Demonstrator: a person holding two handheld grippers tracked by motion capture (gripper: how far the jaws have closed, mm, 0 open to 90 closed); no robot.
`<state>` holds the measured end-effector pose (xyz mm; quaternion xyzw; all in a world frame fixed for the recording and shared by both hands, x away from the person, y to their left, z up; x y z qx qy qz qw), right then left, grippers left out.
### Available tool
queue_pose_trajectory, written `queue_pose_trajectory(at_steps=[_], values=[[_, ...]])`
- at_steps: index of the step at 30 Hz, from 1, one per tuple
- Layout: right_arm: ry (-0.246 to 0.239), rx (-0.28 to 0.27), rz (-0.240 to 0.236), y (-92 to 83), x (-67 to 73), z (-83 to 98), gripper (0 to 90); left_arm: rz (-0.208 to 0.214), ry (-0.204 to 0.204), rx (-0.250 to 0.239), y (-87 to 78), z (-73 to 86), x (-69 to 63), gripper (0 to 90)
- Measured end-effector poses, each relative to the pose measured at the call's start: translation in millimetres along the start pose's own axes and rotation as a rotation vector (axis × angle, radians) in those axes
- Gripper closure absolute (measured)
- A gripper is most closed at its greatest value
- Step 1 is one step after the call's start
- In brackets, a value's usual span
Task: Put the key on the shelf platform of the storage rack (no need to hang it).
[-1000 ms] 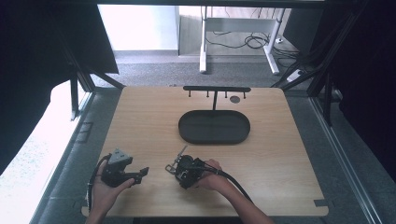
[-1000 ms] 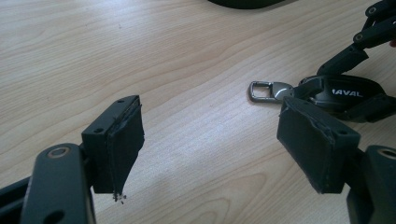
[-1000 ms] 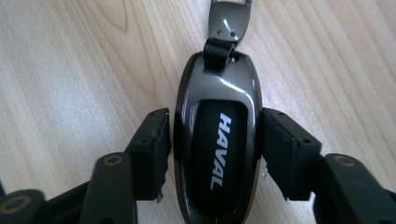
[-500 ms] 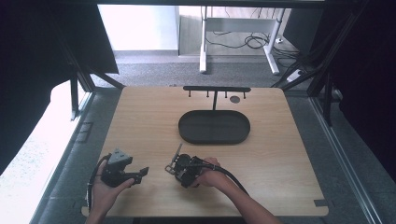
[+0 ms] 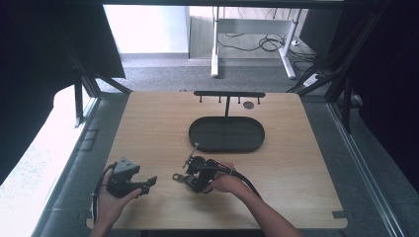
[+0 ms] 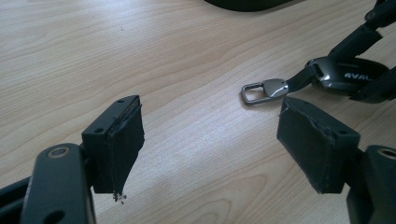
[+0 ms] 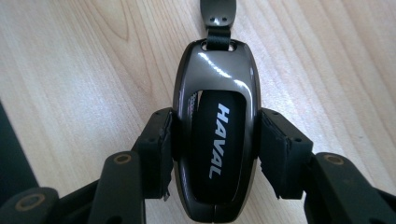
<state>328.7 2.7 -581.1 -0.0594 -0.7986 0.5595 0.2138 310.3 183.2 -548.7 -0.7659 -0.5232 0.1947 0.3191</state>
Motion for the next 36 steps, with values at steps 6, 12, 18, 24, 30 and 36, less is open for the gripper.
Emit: queue_pose_trajectory(at_steps=[6, 12, 18, 24, 30, 36], values=[[0.002, -0.041, -0.011, -13.9, -0.9, -3.7, 49.4, -0.001, -0.001, 0.002, 0.6, 0.5, 0.2, 23.1], [-0.005, -0.061, -0.013, -24.7, 1.2, -6.5, 49.4, -0.003, -0.008, 0.004, 0.6, 0.6, 0.1, 23.2], [-0.01, -0.078, -0.016, -32.6, 2.7, -8.3, 49.4, -0.003, -0.008, 0.001, 0.3, 0.3, 0.1, 23.2], [-0.017, -0.092, -0.012, -39.6, 2.7, -10.5, 49.4, -0.002, -0.002, 0.002, 0.9, 0.5, -0.1, 23.1], [-0.026, -0.107, -0.009, -46.3, 2.8, -12.8, 49.4, -0.002, -0.006, 0.002, 1.0, 0.5, -0.1, 23.2], [-0.03, -0.112, -0.006, -51.1, 3.1, -13.4, 49.4, -0.003, -0.007, 0.003, 1.1, 0.7, -0.4, 23.2]])
Point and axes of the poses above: each handheld gripper's, and its own axes: y roughly forward along the jaws, z roughly out of its underside, x roughly to its left, the point moved 10 cm from there along y, roughly forward along the jaws, and after that the axes turned 12 degrees about -z, right-handed, at the moved point
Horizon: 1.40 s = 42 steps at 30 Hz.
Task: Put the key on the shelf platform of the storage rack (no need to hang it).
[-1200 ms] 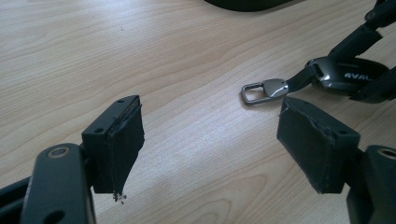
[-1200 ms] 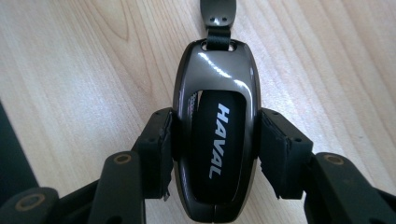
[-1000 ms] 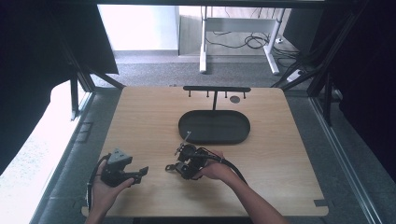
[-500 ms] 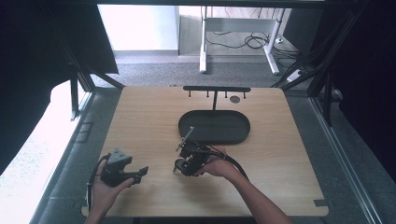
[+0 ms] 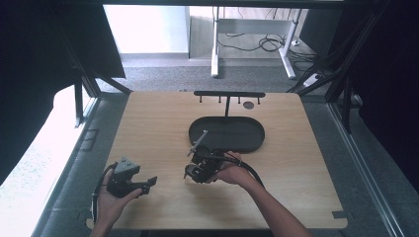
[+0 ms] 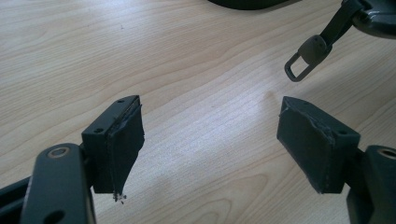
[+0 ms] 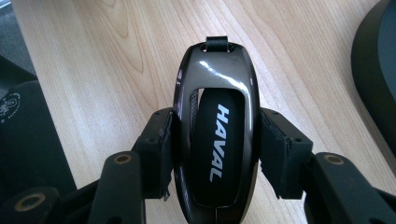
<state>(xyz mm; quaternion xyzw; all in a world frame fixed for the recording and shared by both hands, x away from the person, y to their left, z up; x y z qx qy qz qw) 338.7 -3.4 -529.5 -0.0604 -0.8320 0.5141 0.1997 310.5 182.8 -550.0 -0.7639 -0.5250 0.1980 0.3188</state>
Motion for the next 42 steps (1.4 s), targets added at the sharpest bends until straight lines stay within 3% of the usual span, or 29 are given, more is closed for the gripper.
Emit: queue_pose_trajectory(at_steps=[22, 42], values=[[-0.01, -0.037, 0.04, -23.0, -8.2, -3.0, 49.4, 0.0, 0.007, 0.006, 1.4, 1.0, 0.3, 23.0], [0.048, -0.066, 0.063, -37.2, -29.5, 3.9, 49.4, 0.002, 0.013, 0.014, 2.4, 2.3, 0.1, 23.0]])
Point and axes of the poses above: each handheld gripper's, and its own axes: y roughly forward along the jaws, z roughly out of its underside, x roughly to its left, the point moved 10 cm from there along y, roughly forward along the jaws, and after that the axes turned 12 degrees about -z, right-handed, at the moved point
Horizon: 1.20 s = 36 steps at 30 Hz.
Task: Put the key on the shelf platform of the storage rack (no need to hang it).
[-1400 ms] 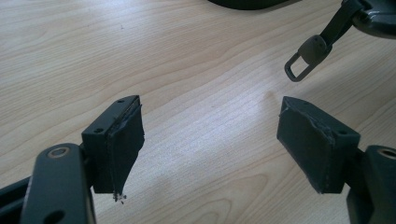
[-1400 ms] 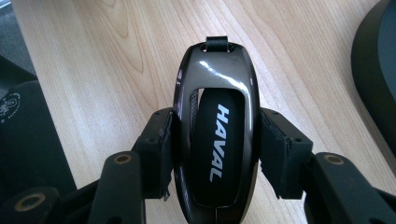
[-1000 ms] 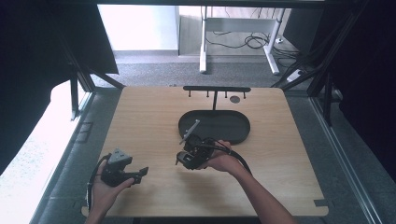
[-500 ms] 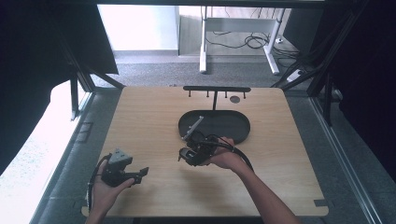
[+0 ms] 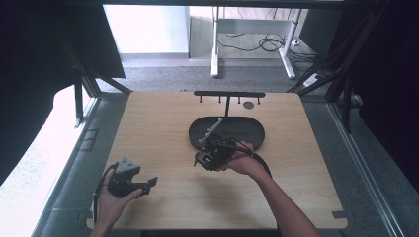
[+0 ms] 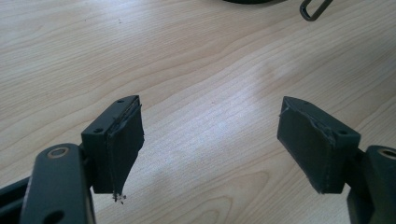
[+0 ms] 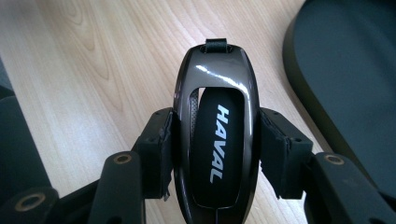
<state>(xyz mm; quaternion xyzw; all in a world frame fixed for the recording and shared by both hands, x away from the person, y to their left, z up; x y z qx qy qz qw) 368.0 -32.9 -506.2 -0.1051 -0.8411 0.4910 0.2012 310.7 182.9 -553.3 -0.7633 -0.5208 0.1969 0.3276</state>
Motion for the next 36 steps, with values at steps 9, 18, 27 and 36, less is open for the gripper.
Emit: queue_pose_trajectory(at_steps=[9, 18, 27, 36], values=[[0.042, -0.014, 0.016, -8.9, -17.3, 5.0, 49.4, 0.001, -0.002, 0.002, 0.2, 0.1, -0.7, 23.0], [0.064, -0.023, 0.026, -13.3, -27.1, 8.3, 49.4, 0.001, -0.001, 0.001, 0.2, 0.1, -0.5, 23.0], [0.085, -0.035, 0.035, -16.9, -34.6, 8.3, 49.4, 0.001, 0.0, 0.002, 0.4, 0.3, -0.3, 23.0], [0.098, -0.043, 0.052, -24.0, -44.0, 7.2, 49.4, 0.0, 0.0, 0.002, 0.5, 0.3, -0.4, 23.0]])
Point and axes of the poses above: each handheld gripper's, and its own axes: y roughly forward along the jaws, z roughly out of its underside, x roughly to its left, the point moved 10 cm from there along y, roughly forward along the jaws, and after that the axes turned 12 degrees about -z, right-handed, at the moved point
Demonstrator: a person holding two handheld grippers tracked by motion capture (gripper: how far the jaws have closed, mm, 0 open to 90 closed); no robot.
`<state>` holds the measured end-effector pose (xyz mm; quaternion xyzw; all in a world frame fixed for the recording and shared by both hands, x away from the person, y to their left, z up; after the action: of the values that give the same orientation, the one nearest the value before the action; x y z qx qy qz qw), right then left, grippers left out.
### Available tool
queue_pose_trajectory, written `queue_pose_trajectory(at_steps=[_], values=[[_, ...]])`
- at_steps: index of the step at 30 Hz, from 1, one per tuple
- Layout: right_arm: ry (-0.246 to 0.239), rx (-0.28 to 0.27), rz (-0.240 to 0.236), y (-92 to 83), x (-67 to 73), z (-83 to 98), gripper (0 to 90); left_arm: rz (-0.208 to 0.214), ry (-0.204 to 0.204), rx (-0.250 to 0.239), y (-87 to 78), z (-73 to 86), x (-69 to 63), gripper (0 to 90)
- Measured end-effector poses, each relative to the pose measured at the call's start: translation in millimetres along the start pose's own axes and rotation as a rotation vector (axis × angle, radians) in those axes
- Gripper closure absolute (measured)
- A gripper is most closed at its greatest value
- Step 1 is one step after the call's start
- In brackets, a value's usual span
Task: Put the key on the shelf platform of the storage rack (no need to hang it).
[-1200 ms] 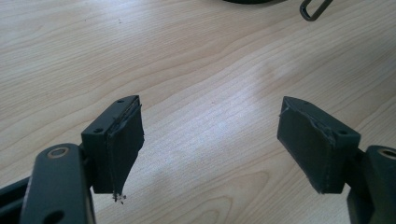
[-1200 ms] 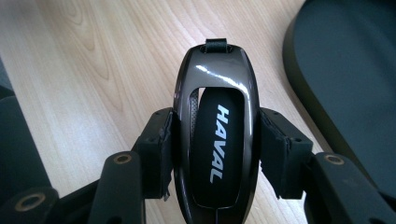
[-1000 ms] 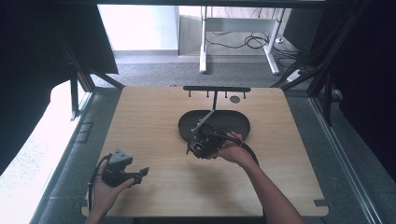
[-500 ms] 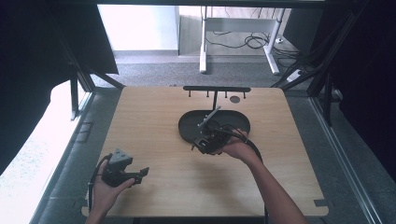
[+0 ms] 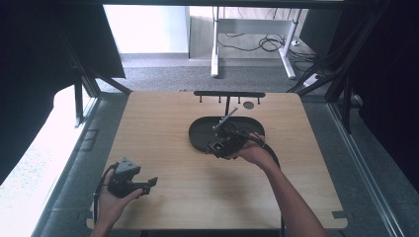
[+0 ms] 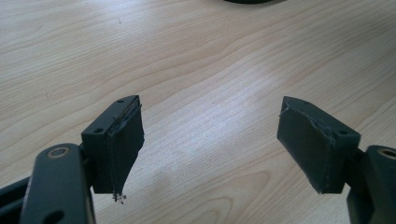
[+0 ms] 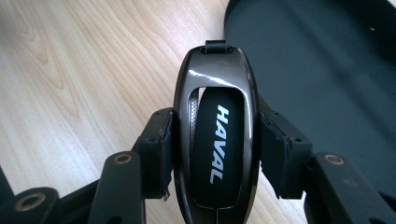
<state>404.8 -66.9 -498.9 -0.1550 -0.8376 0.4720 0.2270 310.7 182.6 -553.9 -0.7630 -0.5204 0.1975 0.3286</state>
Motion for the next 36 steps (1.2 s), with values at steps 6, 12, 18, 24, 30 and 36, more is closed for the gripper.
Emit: queue_pose_trajectory(at_steps=[6, 12, 18, 24, 30, 36], values=[[0.006, -0.011, 0.003, -3.0, -4.2, -2.0, 49.4, -0.004, -0.003, -0.003, -0.7, -0.5, 0.6, 23.0], [0.015, -0.017, 0.008, -6.5, -10.3, -2.8, 49.4, -0.003, -0.004, -0.002, -0.4, -0.3, 0.6, 23.0], [0.021, -0.018, 0.019, -8.7, -14.7, -3.5, 49.4, -0.004, -0.009, -0.004, -0.7, -0.7, 0.6, 23.0], [0.038, -0.021, 0.03, -10.2, -24.4, -4.6, 49.4, -0.004, -0.007, -0.004, -0.7, -0.6, 0.8, 23.0], [0.063, -0.029, 0.037, -9.3, -35.6, -4.7, 49.4, -0.002, -0.005, -0.001, -0.2, -0.2, 0.5, 23.0], [0.076, -0.033, 0.044, -7.2, -44.9, -5.2, 49.4, -0.002, -0.001, 0.001, 0.0, 0.1, 0.2, 23.0]])
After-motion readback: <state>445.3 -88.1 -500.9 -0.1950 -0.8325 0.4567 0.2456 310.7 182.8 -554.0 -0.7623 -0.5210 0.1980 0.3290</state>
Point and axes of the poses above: each handheld gripper's, and its own axes: y roughly forward along the jaws, z roughly out of its underside, x roughly to its left, the point moved 10 cm from there along y, roughly forward along the jaws, and after that the axes turned 12 degrees about -z, right-handed, at the moved point
